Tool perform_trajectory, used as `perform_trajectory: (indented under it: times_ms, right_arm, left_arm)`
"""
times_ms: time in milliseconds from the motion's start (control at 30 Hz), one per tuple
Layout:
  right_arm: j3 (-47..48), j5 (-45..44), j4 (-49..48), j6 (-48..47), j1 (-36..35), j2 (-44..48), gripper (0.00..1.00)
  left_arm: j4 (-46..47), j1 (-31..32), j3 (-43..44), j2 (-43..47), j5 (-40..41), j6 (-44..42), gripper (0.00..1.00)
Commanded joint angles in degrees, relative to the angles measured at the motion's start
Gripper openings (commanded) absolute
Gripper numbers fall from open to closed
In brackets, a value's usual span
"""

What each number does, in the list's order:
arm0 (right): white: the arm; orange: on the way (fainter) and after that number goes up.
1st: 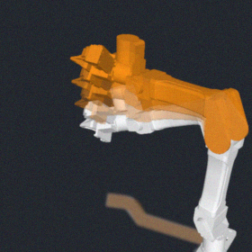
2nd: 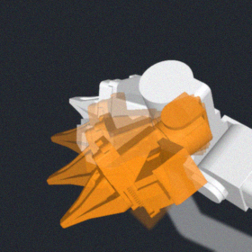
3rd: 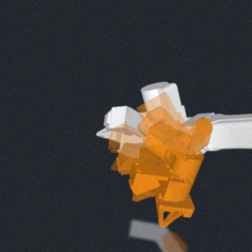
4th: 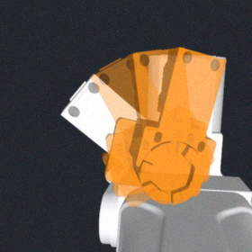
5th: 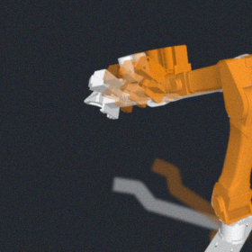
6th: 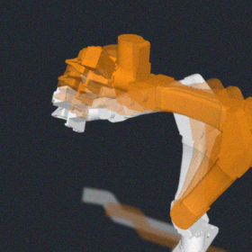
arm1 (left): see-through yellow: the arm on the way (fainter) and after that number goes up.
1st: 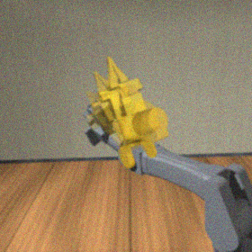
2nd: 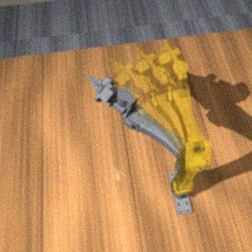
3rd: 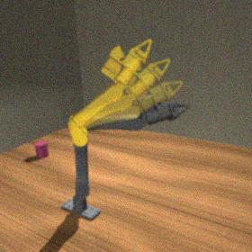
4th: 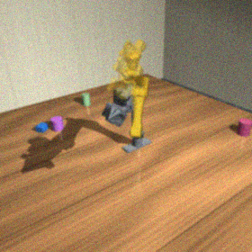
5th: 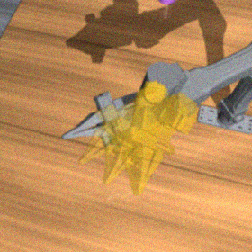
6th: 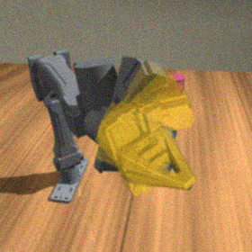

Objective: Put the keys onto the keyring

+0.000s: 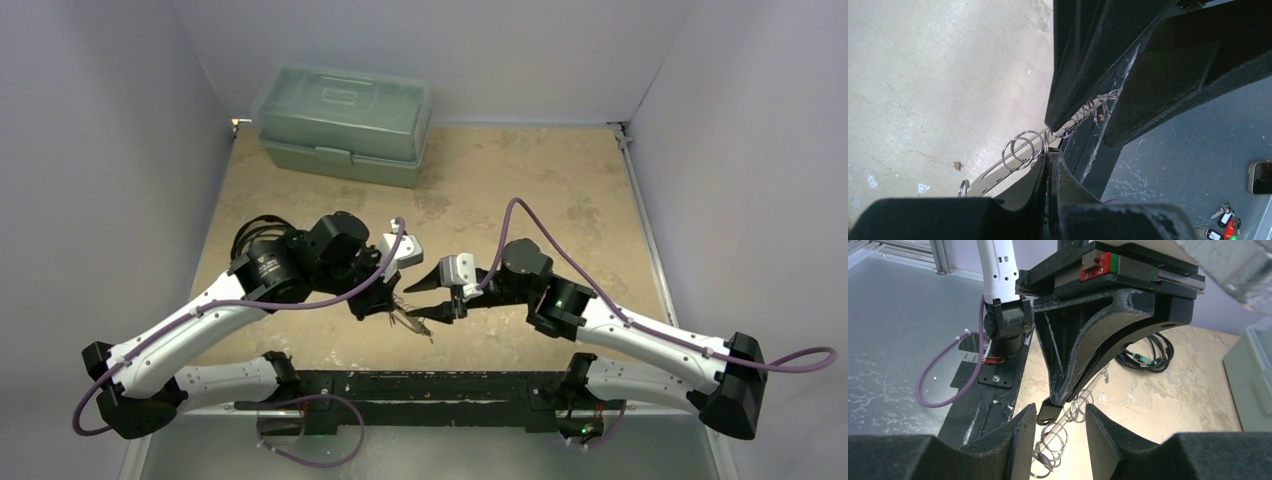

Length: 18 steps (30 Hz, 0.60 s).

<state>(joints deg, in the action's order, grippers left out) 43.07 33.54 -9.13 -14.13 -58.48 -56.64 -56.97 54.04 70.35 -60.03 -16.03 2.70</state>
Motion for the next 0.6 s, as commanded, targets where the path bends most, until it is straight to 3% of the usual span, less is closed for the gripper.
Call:
perform_trajectory:
  times_ms: [0, 367, 567]
  right_arm:
    - [1.1, -1.0, -4.6, 0.7, -0.2, 0.2, 0.43]
    - [1.7, -0.2, -3.5, 0.2, -0.2, -2.0, 0.36]
    - [2.1, 0.2, -3.0, -0.1, -0.2, -2.7, 0.27]
  left_arm:
    - [3.4, 0.8, 0.6, 0.4, -3.0, -1.0, 0.00]
    - [5.2, 1.3, 0.3, 0.4, -4.5, -1.7, 0.00]
    - [5.0, 1.5, 0.1, 0.6, -4.9, -2.0, 0.00]
